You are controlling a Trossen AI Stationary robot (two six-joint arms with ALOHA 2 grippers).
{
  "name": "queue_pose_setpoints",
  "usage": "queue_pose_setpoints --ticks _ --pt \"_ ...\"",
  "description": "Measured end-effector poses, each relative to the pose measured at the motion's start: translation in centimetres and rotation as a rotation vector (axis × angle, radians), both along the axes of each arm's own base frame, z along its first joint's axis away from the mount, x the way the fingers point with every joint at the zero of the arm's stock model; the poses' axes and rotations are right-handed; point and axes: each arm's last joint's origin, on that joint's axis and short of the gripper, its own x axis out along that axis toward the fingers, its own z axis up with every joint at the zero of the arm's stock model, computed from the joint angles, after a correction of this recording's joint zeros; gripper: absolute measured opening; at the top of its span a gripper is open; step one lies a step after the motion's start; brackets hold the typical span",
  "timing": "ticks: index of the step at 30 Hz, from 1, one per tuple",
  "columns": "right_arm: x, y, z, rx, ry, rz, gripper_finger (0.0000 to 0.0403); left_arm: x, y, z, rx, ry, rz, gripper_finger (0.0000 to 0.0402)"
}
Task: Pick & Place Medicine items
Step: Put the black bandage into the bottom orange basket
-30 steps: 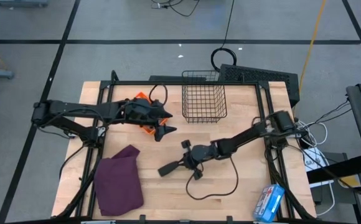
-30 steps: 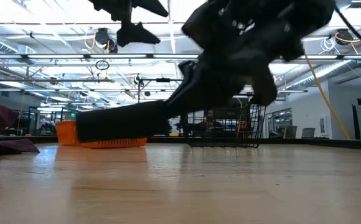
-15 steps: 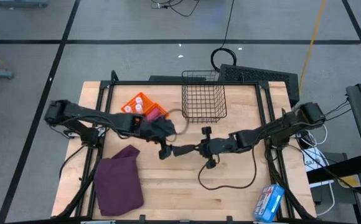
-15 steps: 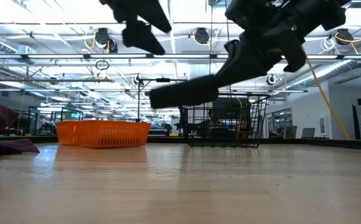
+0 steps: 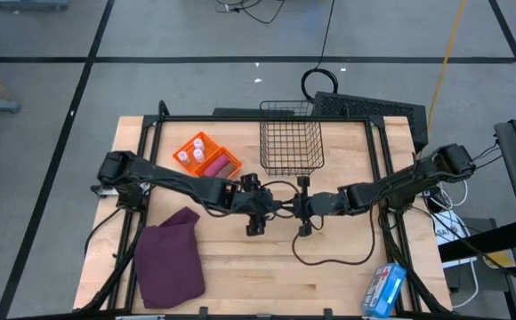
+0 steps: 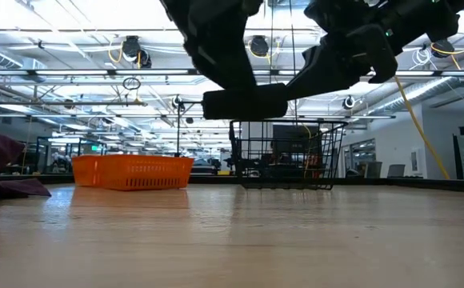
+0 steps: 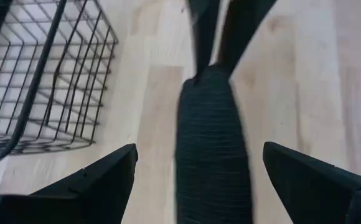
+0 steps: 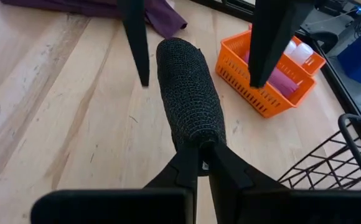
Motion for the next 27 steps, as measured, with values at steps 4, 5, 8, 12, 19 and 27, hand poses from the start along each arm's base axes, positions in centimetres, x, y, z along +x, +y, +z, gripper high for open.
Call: queue_pose_setpoints --ticks 4,5,8,12,19,27 --pt "-0.03 0.01 -0.06 0.000 0.007 0.005 0.0010 0.19 0.64 -0.33 -0.008 0.010 0.026 0.0351" --pt "-0.02 0.01 -0.05 0.000 0.006 0.005 0.0010 0.18 0.65 -0.38 -0.010 0.014 0.026 0.0351" --pt "0.01 0.02 0.00 0.001 -0.001 0.005 0.0010 0.19 0.70 -0.40 -0.031 0.020 0.007 0.0351" --pt "0.05 0.04 0.07 -0.003 -0.009 0.008 0.0010 0.15 0.62 -0.44 -0.047 0.028 -0.004 0.0351" --pt "0.23 0.08 0.43 -0.007 -0.049 0.014 0.0010 0.24 0.43 -0.77 -0.047 0.035 -0.009 0.0284" --pt "0.24 0.12 0.42 0.008 -0.047 0.029 0.0010 0.38 0.68 -0.76 -0.116 0.019 0.037 0.0154"
